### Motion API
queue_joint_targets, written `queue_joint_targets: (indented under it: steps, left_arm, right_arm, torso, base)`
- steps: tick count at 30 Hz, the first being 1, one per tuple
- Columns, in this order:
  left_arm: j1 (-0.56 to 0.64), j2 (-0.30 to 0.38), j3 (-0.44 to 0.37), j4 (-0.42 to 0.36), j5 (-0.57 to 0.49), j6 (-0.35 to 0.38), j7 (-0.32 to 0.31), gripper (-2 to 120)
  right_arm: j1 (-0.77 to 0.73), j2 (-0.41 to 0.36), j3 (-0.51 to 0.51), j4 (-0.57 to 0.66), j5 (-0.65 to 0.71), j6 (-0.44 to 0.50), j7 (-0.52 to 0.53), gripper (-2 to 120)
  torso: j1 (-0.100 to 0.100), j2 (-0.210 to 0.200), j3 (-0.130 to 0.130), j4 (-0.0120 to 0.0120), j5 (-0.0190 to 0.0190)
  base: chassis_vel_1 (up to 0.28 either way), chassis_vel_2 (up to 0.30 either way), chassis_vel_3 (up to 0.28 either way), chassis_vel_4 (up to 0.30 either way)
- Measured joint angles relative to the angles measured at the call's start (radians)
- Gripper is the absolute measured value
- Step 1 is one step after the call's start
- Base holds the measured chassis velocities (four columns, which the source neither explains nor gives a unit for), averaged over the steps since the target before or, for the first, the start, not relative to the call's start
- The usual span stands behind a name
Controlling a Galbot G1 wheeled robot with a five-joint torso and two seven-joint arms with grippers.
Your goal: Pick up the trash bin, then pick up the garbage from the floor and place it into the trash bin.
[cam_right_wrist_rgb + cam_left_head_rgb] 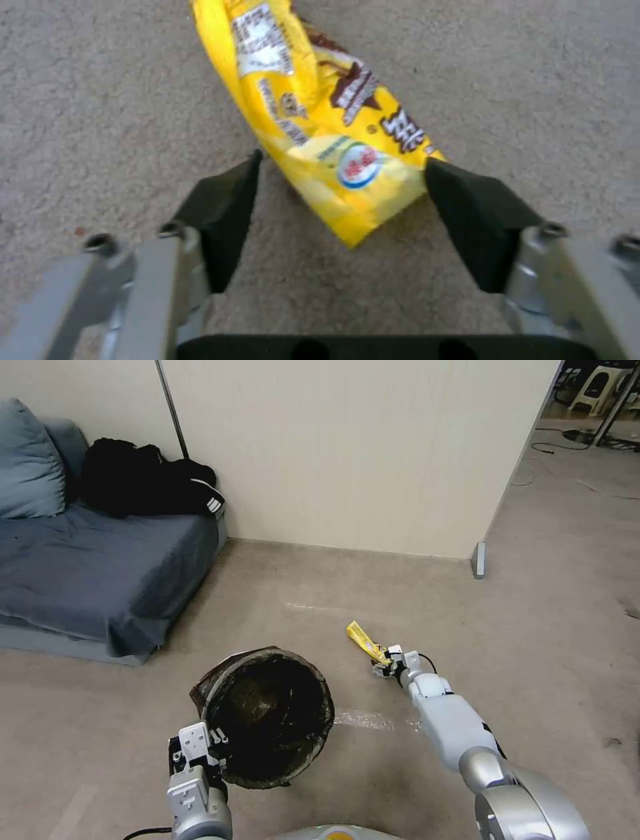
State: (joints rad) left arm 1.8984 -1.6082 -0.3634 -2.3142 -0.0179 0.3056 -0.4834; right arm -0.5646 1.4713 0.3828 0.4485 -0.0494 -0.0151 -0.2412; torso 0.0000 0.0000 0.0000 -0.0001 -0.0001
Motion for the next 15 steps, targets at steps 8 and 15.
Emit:
queue_joint_targets:
  steps: [8, 15]
  left_arm:
    - [-0.002, 0.000, 0.004, 0.004, 0.003, -0.002, 0.000, 0]
    - [-0.007, 0.000, 0.004, 0.007, 0.003, -0.003, 0.000, 0]
  right_arm:
    - [0.012, 0.005, 0.000, -0.017, -0.002, 0.005, -0.001, 30]
    - [0.013, 0.012, -0.003, -0.021, -0.007, 0.007, 0.000, 8]
  torso:
    - [0.000, 0.000, 0.000, 0.0001, 0.0001]
    - [0.000, 0.000, 0.000, 0.0001, 0.0001]
  base:
    - [0.000, 0.000, 0.000, 0.000]
    - [0.000, 0.000, 0.000, 0.000]
